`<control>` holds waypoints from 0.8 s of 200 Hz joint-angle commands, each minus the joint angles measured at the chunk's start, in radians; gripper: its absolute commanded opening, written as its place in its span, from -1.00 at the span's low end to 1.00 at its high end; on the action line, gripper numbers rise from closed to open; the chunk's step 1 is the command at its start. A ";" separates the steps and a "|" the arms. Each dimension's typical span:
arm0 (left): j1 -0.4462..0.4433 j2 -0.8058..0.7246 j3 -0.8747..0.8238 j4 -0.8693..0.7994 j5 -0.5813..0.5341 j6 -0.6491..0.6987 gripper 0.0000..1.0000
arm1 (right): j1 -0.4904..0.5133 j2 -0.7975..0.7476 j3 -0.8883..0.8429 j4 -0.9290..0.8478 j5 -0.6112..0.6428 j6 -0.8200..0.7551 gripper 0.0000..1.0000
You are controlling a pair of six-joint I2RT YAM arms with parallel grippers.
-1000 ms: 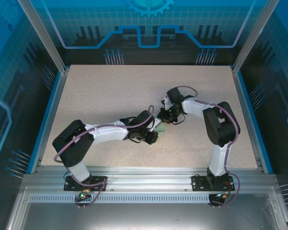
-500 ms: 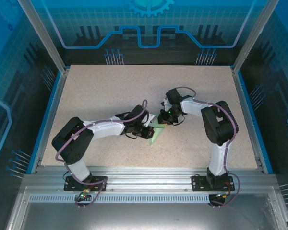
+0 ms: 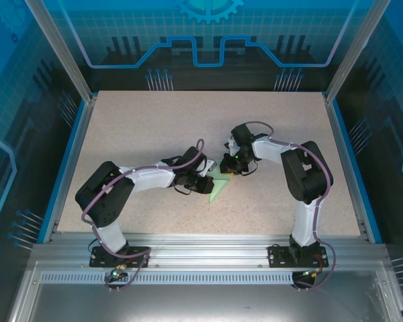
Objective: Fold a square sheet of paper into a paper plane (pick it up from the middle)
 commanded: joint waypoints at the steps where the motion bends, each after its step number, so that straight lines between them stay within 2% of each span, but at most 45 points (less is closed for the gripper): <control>1: 0.011 0.007 -0.011 0.000 0.023 -0.023 -0.93 | 0.018 0.019 0.012 -0.039 0.001 -0.005 -0.60; 160: 0.019 0.026 -0.020 0.009 0.012 -0.070 -0.91 | 0.019 0.000 0.017 -0.051 0.002 0.000 -0.60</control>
